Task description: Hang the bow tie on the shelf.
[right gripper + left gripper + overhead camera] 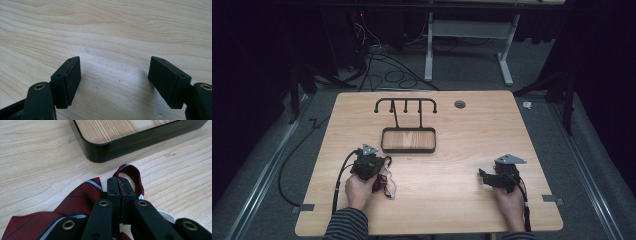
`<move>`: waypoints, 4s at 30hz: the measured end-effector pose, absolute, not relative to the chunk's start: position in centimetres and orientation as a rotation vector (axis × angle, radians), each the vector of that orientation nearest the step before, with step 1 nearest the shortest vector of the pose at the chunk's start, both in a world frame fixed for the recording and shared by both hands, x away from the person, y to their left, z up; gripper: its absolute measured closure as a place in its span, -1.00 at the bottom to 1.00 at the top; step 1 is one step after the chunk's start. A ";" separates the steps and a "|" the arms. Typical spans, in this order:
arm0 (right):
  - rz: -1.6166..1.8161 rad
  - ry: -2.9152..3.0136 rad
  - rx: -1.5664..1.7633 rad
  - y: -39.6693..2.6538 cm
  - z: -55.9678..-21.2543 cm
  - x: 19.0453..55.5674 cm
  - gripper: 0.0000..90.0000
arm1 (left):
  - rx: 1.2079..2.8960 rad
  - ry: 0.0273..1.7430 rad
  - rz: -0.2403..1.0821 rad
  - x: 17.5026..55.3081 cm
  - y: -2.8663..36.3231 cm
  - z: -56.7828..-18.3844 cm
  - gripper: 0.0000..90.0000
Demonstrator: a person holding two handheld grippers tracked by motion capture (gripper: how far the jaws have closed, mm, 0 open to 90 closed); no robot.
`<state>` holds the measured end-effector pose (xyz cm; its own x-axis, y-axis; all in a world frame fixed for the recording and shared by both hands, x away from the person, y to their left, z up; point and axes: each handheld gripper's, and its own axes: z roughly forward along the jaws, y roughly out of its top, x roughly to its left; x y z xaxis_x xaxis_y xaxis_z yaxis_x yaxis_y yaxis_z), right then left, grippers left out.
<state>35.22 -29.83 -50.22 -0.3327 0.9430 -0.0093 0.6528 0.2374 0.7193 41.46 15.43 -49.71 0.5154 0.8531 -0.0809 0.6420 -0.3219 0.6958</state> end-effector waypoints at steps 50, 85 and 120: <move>0.871 2.071 1.459 -29.8 -50.2 35.2 -0.39 | 1.958 1.110 0.438 38.4 16.9 -44.5 1.00; 0.871 2.071 1.459 -29.8 -50.2 35.2 -0.39 | 1.883 1.027 0.487 37.5 17.1 -40.1 1.00; 0.871 2.073 1.459 -29.8 -50.2 35.2 -0.40 | 1.881 0.913 0.503 39.6 14.1 -36.2 1.00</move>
